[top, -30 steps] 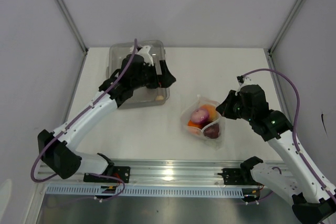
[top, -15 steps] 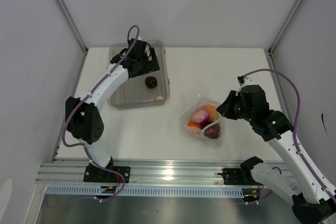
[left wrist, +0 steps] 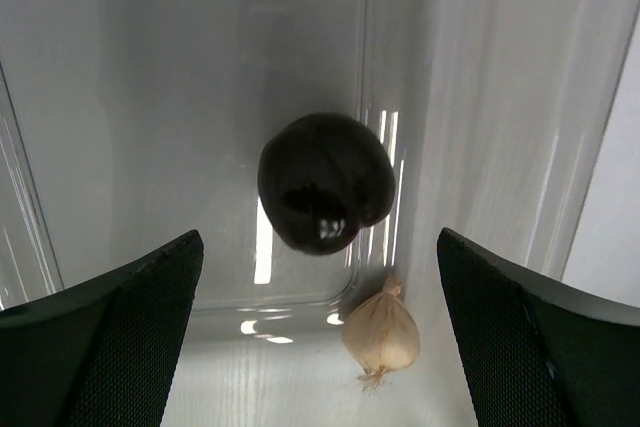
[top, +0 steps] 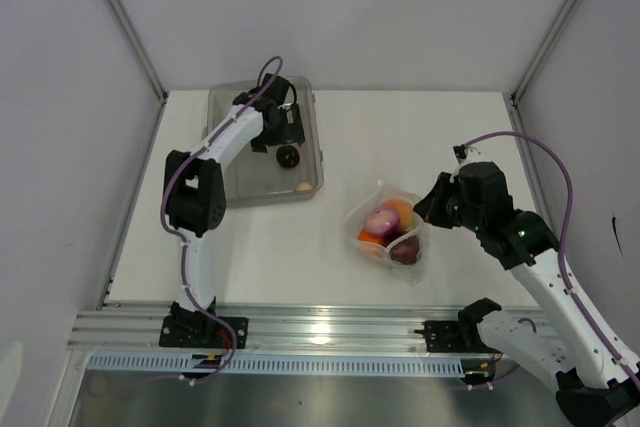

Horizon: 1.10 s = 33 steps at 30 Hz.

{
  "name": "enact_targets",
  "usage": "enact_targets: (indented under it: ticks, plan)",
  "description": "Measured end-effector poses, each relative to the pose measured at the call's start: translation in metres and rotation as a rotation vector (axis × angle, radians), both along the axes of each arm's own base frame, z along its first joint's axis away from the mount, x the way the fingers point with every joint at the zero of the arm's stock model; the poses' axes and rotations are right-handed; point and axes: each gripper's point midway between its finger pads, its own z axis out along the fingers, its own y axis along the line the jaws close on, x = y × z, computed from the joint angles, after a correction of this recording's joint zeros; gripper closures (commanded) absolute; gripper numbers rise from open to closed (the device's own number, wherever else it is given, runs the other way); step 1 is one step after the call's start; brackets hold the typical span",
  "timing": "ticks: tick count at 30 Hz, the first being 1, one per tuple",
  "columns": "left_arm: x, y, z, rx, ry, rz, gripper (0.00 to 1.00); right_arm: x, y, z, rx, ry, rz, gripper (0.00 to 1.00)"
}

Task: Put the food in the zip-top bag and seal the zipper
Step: Pick up the fake fruit from the bin.

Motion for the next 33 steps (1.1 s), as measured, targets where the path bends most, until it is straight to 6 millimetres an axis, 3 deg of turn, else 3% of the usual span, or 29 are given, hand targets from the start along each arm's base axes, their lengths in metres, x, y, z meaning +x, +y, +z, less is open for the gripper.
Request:
enact_targets:
  ticks: [8, 18, 33]
  plan:
    - [0.024, -0.009, 0.004, -0.003, -0.018, -0.03, 0.01, 0.0, 0.0, 0.0, 0.0, 0.001, -0.002, 1.0]
    - [0.011, -0.005, -0.036, 0.032, 0.103, -0.027, 0.03, 0.0, 0.0, -0.001, -0.001, 0.002, -0.002, 1.0]
    - [0.008, -0.005, -0.061, 0.039, 0.165, -0.011, 0.09, 0.0, -0.001, -0.008, -0.007, 0.014, -0.003, 1.0]
